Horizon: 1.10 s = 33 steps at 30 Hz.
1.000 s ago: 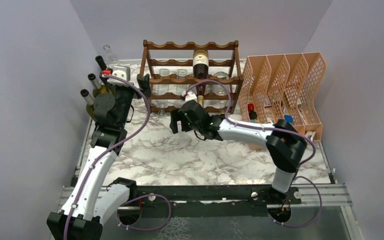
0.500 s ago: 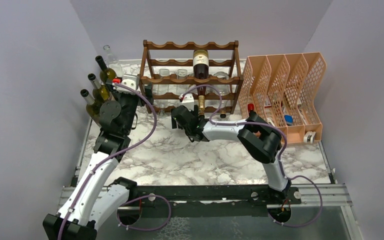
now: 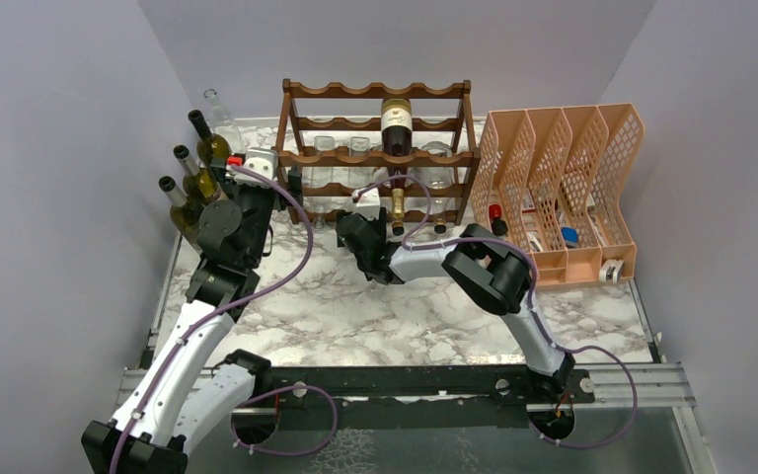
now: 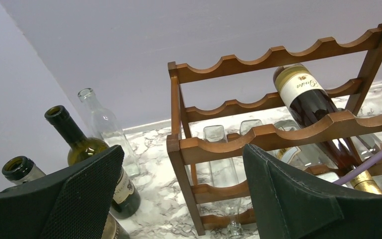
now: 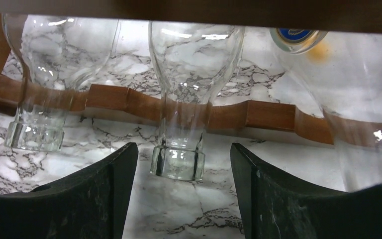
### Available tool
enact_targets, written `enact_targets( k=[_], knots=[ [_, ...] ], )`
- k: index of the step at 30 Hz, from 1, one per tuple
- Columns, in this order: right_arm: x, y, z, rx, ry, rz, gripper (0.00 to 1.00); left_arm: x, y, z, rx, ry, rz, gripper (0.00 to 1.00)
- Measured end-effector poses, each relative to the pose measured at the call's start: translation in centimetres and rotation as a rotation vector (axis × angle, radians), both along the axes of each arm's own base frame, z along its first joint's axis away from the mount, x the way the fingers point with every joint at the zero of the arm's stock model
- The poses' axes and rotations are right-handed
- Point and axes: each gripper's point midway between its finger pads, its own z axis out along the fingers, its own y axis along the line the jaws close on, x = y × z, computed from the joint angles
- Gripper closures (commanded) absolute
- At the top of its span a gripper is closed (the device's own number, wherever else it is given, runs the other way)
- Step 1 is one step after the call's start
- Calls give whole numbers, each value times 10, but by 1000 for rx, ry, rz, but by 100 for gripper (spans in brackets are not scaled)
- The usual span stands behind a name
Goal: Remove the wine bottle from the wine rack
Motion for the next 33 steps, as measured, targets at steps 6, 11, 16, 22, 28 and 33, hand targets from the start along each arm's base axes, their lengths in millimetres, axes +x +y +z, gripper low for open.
enact_targets(
  k=[6, 11, 16, 22, 28, 33],
  knots=[
    [9, 0, 6, 6, -53, -33, 43, -1, -4, 0, 1, 0, -10, 5],
    [13, 8, 8, 3, -82, -25, 56, -1, -3, 0, 5, 0, -1, 5],
    [13, 8, 5, -14, -82, -25, 64, -1, -2, 0, 8, 1, 4, 5],
    [8, 6, 4, -14, -64, -10, 72, -1, -2, -1, 8, 2, 4, 5],
    [-15, 5, 16, -19, -60, 27, 80, 1, -1, -3, 10, 8, 10, 5],
    [-43, 2, 38, -21, -57, 59, 90, 2, -1, -7, 13, 17, 11, 5]
  ],
)
